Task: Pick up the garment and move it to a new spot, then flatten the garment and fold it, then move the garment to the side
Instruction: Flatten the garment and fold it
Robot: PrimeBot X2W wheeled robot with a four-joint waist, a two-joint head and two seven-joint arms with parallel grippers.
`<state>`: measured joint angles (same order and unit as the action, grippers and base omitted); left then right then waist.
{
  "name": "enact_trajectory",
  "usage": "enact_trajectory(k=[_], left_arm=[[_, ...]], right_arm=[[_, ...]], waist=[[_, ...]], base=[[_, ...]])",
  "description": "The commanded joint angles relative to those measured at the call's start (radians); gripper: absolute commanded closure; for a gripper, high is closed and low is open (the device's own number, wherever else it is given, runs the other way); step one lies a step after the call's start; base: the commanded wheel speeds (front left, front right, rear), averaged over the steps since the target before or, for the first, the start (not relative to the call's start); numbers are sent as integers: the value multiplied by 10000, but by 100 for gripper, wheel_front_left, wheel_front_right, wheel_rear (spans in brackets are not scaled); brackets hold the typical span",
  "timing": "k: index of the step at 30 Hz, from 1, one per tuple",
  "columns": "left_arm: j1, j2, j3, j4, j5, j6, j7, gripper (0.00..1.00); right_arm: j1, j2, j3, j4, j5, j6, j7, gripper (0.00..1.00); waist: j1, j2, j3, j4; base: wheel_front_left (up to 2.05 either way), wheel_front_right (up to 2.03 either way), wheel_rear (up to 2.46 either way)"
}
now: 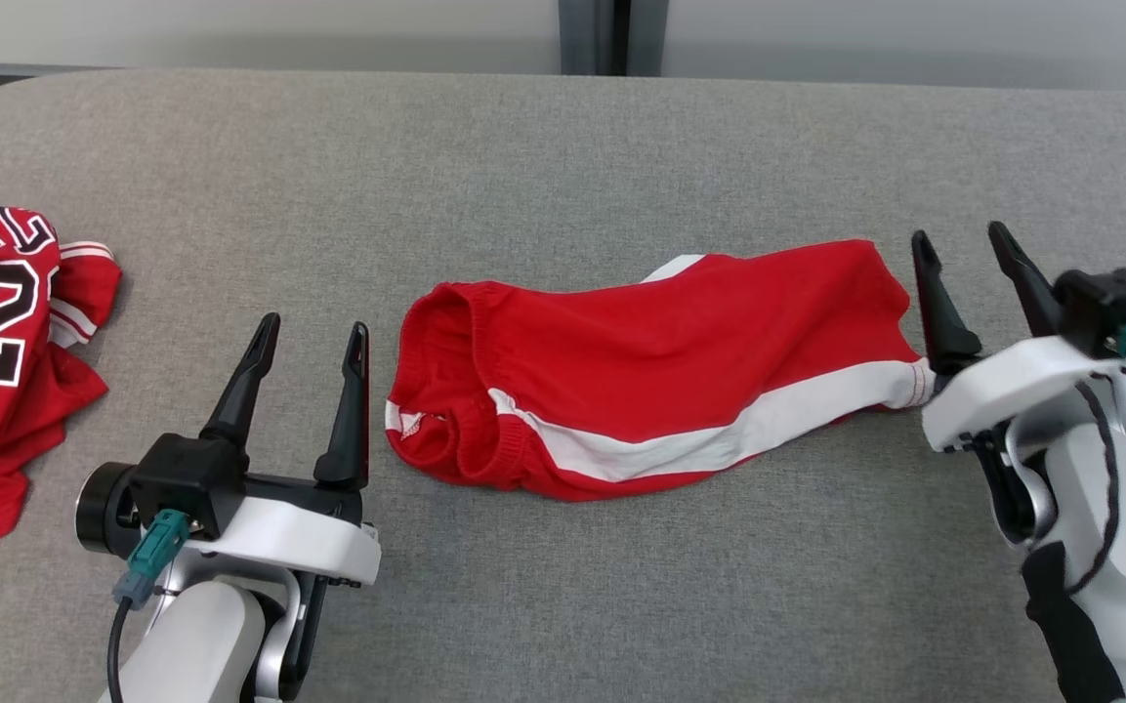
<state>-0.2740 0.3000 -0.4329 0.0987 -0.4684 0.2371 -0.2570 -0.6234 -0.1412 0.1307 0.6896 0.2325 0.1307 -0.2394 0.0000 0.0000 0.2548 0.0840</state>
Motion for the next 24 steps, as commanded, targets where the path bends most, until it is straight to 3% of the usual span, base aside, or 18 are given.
enact_trajectory(k=[1,8,17,24], left_arm=[[59,41,35,-45,56,-9,-42,0],[450,228,63,-418,94,247,76,0],[952,437,5,-829,123,477,321,0],[1408,562,-18,-1023,65,680,429,0]], right_arm=[[461,-116,-347,-288,60,3,-152,0],[2304,191,-1513,-2501,-450,3,-266,0],[4302,742,-1425,-5177,-1180,3,774,0],[5715,871,-1421,-6412,-1413,3,1550,0]], waist=[[0,0,-154,-108],[0,0,-553,-470],[0,0,-1076,-615],[0,0,-1549,-509]], base=[[0,0,0],[0,0,0],[0,0,0],[0,0,0]])
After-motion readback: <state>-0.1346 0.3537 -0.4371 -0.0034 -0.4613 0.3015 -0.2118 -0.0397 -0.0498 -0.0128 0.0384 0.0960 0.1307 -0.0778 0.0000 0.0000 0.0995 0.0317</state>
